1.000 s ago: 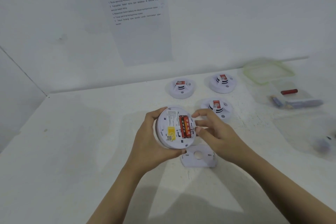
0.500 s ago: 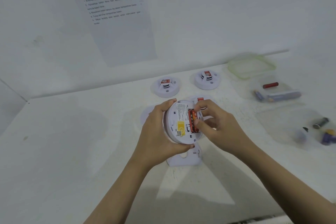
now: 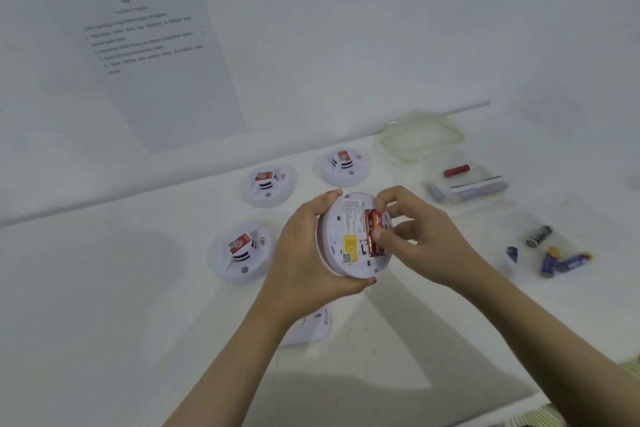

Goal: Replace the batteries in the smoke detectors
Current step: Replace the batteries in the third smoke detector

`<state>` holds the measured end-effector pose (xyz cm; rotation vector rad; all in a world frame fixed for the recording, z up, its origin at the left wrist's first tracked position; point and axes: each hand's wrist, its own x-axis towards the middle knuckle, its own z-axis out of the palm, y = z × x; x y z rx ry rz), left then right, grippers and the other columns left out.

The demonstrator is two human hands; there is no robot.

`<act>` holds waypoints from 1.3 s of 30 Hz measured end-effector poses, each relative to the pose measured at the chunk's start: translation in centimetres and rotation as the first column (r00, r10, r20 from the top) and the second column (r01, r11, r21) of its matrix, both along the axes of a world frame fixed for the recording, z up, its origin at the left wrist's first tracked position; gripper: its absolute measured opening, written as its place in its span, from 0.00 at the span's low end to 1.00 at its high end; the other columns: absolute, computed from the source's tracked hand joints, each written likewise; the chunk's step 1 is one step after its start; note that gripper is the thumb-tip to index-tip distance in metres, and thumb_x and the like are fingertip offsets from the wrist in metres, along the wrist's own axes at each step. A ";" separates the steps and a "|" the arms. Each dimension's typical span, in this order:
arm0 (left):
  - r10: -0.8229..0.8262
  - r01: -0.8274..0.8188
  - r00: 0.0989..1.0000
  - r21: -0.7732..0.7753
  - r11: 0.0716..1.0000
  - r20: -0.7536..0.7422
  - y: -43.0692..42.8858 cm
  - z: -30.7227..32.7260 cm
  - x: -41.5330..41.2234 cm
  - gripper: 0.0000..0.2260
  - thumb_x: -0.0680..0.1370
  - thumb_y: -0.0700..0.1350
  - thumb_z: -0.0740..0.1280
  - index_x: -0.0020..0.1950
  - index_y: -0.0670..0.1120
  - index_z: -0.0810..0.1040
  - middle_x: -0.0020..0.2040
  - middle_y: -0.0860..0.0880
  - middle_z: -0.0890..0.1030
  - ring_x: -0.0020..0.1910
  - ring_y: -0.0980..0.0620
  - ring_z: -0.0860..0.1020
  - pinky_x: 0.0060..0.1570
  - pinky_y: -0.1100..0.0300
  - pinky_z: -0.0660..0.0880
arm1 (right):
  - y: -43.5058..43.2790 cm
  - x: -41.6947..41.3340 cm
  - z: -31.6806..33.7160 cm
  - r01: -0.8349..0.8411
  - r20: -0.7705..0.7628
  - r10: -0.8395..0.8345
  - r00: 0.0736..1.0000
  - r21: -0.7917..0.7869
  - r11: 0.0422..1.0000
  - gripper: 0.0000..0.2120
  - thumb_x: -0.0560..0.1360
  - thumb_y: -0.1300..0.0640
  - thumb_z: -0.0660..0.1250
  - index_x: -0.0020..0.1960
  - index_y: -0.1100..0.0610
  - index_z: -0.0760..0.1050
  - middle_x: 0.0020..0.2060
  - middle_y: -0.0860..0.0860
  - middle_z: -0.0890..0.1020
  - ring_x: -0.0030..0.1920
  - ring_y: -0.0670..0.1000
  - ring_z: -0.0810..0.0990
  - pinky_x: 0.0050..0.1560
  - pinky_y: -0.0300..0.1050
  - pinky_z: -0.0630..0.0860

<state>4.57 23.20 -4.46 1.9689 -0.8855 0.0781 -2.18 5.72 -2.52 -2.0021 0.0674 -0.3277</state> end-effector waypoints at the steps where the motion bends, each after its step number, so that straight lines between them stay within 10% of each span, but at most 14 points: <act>1: -0.005 0.005 1.000 -0.001 1.000 0.005 -0.6 -0.1 0.0 0.45 0.56 0.55 0.81 0.68 0.53 0.63 0.64 0.58 0.72 0.64 0.56 0.72 0.59 0.54 0.75 | -0.5 -0.2 0.1 0.001 -0.003 -0.001 1.000 -0.012 1.000 0.09 0.74 0.62 0.67 0.48 0.50 0.70 0.44 0.50 0.81 0.34 0.50 0.83 0.32 0.36 0.77; 8: -0.036 0.035 0.999 -0.030 0.999 -0.005 -4.1 -0.2 -0.3 0.44 0.56 0.57 0.80 0.64 0.70 0.58 0.65 0.64 0.69 0.66 0.56 0.71 0.61 0.54 0.75 | -3.8 -0.9 -0.3 0.033 -0.006 -0.033 0.999 -0.030 0.999 0.09 0.75 0.61 0.66 0.50 0.49 0.69 0.45 0.50 0.80 0.34 0.47 0.83 0.32 0.33 0.74; 16: -0.012 0.008 0.999 -0.095 0.995 -0.046 -8.2 0.4 -0.5 0.44 0.55 0.56 0.81 0.67 0.60 0.63 0.64 0.55 0.73 0.65 0.55 0.72 0.58 0.50 0.77 | -5.9 -2.0 -1.2 0.155 0.217 -0.206 0.954 0.229 0.961 0.15 0.73 0.65 0.68 0.58 0.53 0.78 0.51 0.47 0.83 0.46 0.47 0.83 0.45 0.39 0.80; 39: -0.117 0.119 0.992 -0.061 0.991 0.039 -15.6 -0.4 -2.1 0.43 0.58 0.58 0.78 0.65 0.69 0.56 0.67 0.61 0.68 0.66 0.59 0.70 0.59 0.61 0.75 | -13.5 -3.9 -0.3 0.183 0.075 -0.188 0.979 0.065 0.981 0.13 0.70 0.56 0.73 0.50 0.49 0.72 0.48 0.44 0.79 0.39 0.43 0.83 0.35 0.42 0.82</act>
